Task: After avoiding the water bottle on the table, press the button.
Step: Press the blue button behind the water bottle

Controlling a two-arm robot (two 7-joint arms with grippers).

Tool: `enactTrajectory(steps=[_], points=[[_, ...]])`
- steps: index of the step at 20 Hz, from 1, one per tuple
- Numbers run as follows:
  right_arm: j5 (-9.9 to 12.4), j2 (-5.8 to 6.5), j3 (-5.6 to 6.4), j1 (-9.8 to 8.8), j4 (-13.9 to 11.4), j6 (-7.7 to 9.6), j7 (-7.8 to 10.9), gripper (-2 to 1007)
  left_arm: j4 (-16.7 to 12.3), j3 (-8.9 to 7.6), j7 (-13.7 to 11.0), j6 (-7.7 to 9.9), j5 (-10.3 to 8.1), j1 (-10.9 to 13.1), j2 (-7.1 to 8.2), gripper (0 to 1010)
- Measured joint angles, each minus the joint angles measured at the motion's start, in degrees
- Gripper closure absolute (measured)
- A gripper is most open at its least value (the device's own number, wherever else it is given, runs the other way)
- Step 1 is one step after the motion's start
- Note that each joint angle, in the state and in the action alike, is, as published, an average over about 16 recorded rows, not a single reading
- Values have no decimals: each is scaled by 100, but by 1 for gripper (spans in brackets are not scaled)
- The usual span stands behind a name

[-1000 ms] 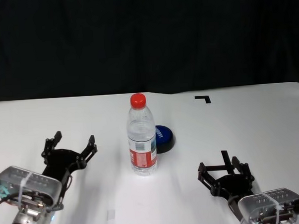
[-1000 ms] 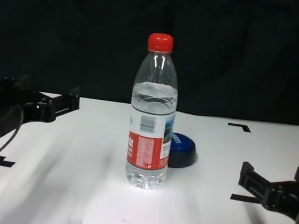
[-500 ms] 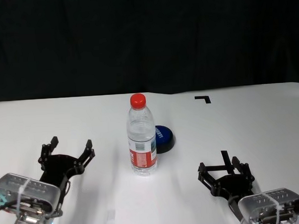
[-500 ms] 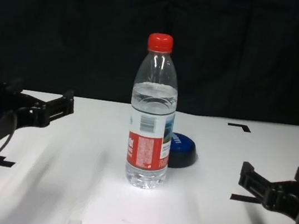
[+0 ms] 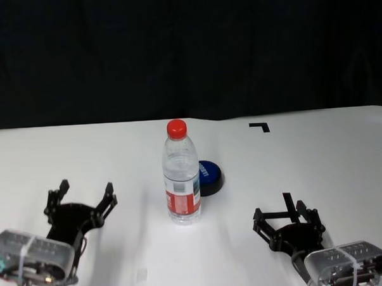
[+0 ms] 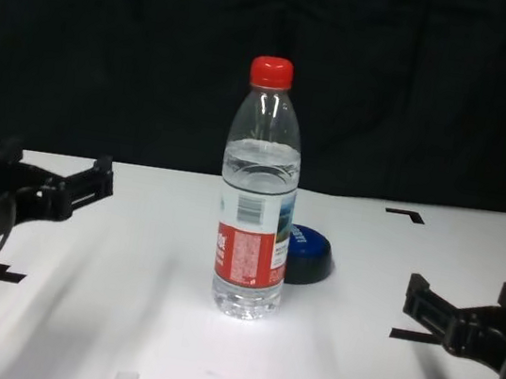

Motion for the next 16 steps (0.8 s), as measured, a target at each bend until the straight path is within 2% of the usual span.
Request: enactTrajectory(steps=[16], points=[[0,0,0,0,0,0,0,2,-345,-126,176,89,132,432,-191,1]])
